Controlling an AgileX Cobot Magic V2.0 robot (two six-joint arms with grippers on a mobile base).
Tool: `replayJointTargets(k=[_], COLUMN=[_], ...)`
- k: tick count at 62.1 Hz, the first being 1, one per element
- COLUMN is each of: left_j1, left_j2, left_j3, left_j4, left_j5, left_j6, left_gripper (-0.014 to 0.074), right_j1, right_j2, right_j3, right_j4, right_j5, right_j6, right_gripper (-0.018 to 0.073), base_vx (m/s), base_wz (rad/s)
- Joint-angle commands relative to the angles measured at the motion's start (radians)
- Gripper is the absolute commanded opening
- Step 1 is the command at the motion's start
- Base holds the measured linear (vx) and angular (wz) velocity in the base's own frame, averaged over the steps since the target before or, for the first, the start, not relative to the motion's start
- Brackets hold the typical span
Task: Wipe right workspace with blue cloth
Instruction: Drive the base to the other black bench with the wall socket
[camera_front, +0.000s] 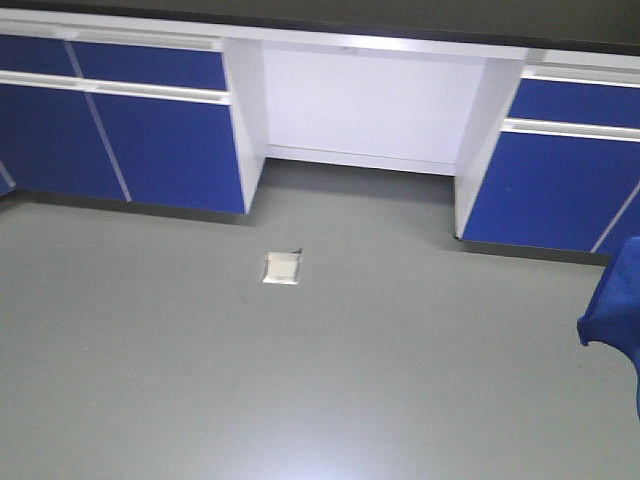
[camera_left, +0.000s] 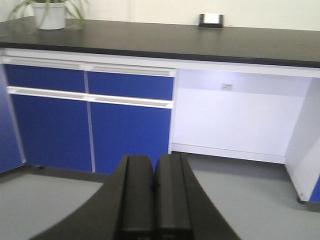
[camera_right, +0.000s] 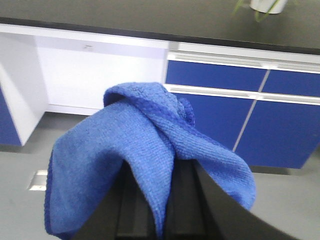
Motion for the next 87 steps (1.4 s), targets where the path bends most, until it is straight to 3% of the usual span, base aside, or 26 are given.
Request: replayJointTargets(k=[1, 31, 87], left_j1=[0.005, 0.005, 0.005], left_j2=[-0.016, -0.016, -0.016], left_j3=[0.031, 0.031, 0.031], left_j4=[0.001, 0.001, 0.001], left_j5=[-0.081, -0.081, -0.081], left_j6=[-0.008, -0.008, -0.008], left_gripper=[-0.0006, -0.0006, -0.0006], right_j1=[-0.005, -0.005, -0.005], right_j2=[0.006, 0.006, 0.006], right_j3=[-0.029, -0.029, -0.029], right_j4=[-0.007, -0.007, -0.007], right_j5=[-0.078, -0.078, -0.078], right_j6=[-0.006, -0.006, -0.006], right_gripper=[-0.0004, -0.0004, -0.0004], base_vx=[0.2, 0.26, 0.38], base_wz=[-0.42, -0.24, 0.01])
